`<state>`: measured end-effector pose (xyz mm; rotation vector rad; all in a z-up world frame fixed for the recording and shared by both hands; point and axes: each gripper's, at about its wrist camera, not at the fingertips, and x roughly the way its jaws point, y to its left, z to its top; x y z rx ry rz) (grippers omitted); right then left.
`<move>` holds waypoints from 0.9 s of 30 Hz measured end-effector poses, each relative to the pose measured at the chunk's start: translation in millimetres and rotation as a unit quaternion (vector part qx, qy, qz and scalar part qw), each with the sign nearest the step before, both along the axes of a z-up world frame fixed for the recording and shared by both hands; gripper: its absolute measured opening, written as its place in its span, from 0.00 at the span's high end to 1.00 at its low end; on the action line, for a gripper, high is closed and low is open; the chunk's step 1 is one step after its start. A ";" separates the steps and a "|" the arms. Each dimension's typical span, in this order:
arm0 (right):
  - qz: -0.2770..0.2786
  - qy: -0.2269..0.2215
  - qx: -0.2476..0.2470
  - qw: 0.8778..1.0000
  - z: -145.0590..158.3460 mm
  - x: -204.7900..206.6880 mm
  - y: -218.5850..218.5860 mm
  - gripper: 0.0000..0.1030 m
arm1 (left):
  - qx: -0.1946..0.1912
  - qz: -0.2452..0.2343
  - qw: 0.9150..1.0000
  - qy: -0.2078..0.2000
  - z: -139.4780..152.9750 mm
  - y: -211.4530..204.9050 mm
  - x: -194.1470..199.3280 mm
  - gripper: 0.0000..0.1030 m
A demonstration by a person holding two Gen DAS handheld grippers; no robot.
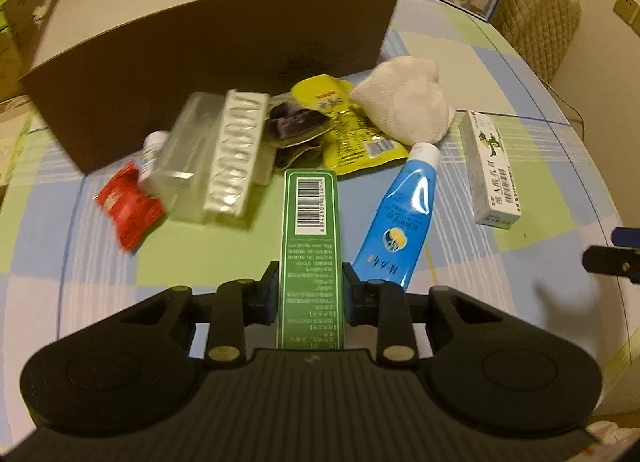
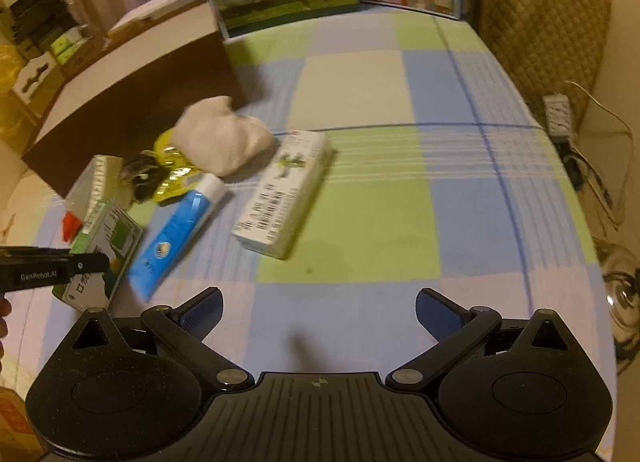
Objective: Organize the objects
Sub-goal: 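Grasp the blue toothpaste tube with the right gripper while the left holds the green box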
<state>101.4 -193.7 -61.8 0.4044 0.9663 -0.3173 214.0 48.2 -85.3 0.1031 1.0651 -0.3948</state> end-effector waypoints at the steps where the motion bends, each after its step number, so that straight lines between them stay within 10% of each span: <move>1: 0.007 -0.005 0.001 1.000 0.6 4.0 3.6 0.12 | 0.002 0.005 1.000 -0.001 1.5 3.4 -3.8 0.76; 14: 0.072 -0.043 0.049 0.995 -9.3 90.5 46.1 0.37 | 0.014 0.094 0.995 -0.016 13.0 71.2 -32.9 0.76; 27: -0.022 0.009 0.060 0.998 -49.2 151.1 51.4 0.59 | 0.029 0.154 0.988 -0.013 2.8 105.7 -46.6 0.75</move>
